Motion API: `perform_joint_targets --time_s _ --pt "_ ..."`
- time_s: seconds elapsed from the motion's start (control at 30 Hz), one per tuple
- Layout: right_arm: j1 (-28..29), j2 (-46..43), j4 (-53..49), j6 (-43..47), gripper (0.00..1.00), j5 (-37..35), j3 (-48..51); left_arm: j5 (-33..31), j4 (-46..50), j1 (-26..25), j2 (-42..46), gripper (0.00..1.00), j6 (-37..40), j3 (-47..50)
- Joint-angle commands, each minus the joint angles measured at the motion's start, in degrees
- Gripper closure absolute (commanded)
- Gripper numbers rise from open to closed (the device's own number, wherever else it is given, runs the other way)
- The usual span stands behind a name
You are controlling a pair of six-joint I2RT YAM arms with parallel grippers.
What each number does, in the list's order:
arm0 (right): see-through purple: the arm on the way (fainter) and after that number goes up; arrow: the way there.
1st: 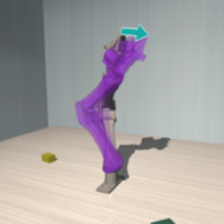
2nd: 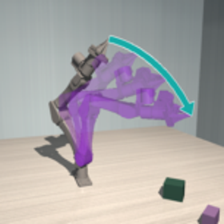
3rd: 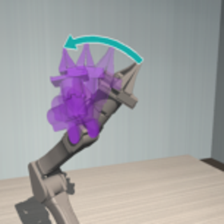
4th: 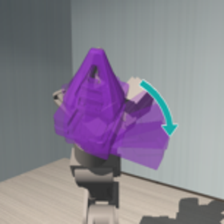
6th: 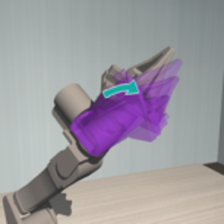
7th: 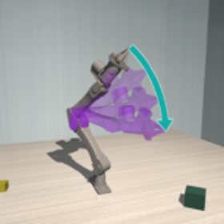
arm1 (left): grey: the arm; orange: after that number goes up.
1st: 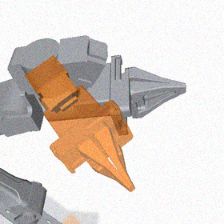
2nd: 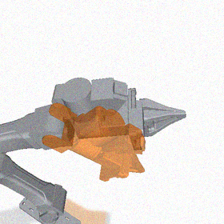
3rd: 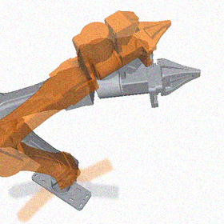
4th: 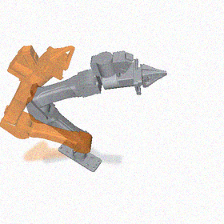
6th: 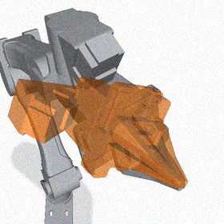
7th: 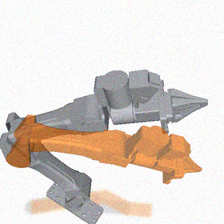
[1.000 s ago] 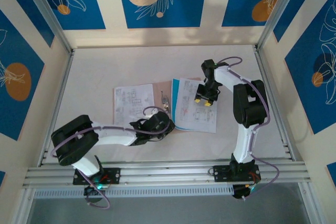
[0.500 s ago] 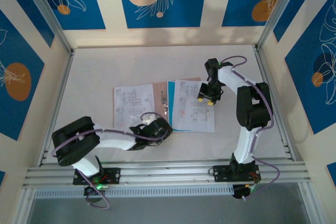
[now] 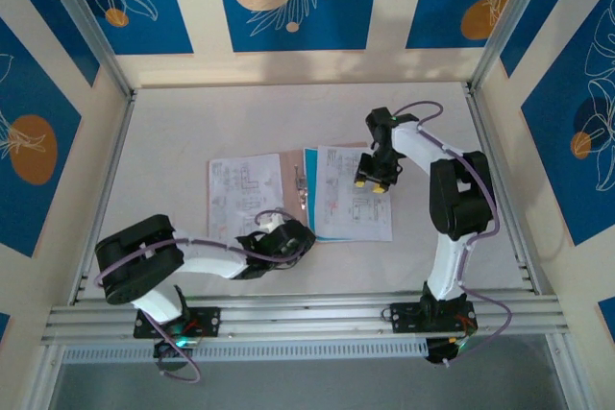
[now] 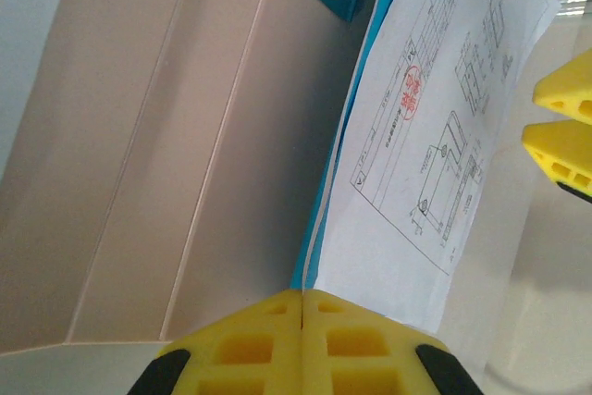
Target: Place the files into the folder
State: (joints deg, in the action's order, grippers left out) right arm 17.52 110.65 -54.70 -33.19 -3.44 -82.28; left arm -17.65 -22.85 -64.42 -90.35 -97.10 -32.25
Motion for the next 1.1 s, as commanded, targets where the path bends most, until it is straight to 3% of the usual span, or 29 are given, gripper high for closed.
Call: perform_joint_targets --time_s 0.0,0.47,0.63,0.77,1.07 --pt "1.38 1.99 -0.58 -1.25 0.57 1.50 -2.55 -2.98 -2.65 -0.86 -1.44 1.00 -2.53 0.30" --pt "3.98 12.00 -2.71 -3.15 0.57 3.28 -11.48 -4.01 -5.30 -2.77 -4.31 1.00 -6.34 0.57" --pt "4.76 12.00 -2.78 -1.73 0.57 2.93 -9.85 -4.16 -2.36 -2.73 -2.66 0.83 -5.80 0.71" --pt "5.06 11.95 -2.43 -0.15 0.57 3.16 -8.23 -4.15 -2.07 -2.67 -2.47 0.75 -5.89 1.08" --pt "5.77 11.95 -1.89 1.48 0.57 3.60 -7.82 -3.69 -3.06 -2.29 -3.29 0.72 -5.88 1.15"
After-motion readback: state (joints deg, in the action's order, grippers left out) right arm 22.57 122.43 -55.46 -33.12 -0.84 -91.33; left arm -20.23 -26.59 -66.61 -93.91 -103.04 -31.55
